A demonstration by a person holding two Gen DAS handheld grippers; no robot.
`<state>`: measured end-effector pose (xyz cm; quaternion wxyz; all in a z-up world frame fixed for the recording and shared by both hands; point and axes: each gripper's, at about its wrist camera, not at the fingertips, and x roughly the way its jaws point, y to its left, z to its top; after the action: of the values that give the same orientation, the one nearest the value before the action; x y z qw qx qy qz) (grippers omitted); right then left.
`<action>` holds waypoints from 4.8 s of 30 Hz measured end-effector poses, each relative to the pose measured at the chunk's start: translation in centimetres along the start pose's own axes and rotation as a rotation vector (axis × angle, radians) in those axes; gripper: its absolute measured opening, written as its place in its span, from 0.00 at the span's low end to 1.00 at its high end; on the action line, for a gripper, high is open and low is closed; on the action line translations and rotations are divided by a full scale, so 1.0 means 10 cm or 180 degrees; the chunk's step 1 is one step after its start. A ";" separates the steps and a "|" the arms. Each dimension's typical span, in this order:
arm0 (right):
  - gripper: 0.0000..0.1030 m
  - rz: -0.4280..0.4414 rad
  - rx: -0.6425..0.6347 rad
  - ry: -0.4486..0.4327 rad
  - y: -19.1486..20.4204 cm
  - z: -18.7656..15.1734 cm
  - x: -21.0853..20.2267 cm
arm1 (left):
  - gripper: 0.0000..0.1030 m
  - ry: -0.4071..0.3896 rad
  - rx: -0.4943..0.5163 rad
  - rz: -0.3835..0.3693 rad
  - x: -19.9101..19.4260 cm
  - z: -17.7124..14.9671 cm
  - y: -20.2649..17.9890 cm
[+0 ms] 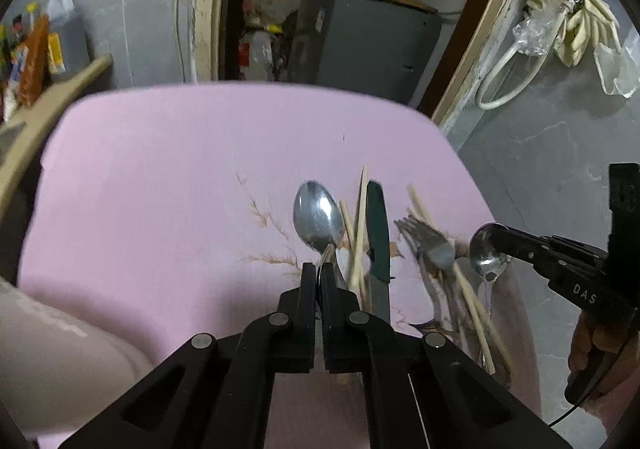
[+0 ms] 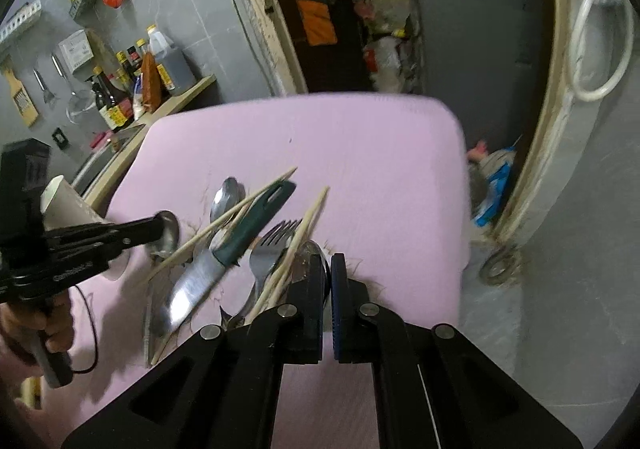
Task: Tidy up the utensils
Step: 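Lift both held spoons and carry them over the white caddy, then open both tools to drop the spoons into the caddy, then move both open tools back over the utensil pile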
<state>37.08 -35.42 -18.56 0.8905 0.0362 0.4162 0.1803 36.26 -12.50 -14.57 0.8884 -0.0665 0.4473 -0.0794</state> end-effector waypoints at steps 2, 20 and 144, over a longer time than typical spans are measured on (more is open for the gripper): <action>0.03 -0.0176 -0.0035 -0.0127 0.08 0.02 -0.14 | 0.03 -0.0157 0.0048 0.0058 -0.14 -0.01 -0.06; 0.03 -0.1092 -0.0241 -0.1532 1.03 0.45 -1.68 | 0.03 -0.1467 0.0001 0.0027 -1.53 0.12 0.15; 0.98 -0.0909 0.0084 -0.1535 0.43 0.03 -1.29 | 1.00 -0.1765 0.0317 0.0349 -1.05 -0.10 -0.25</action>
<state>28.47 -35.97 -8.02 0.9797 0.0307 0.1954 0.0337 29.08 -12.90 -6.45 0.9819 -0.0177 0.1857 -0.0320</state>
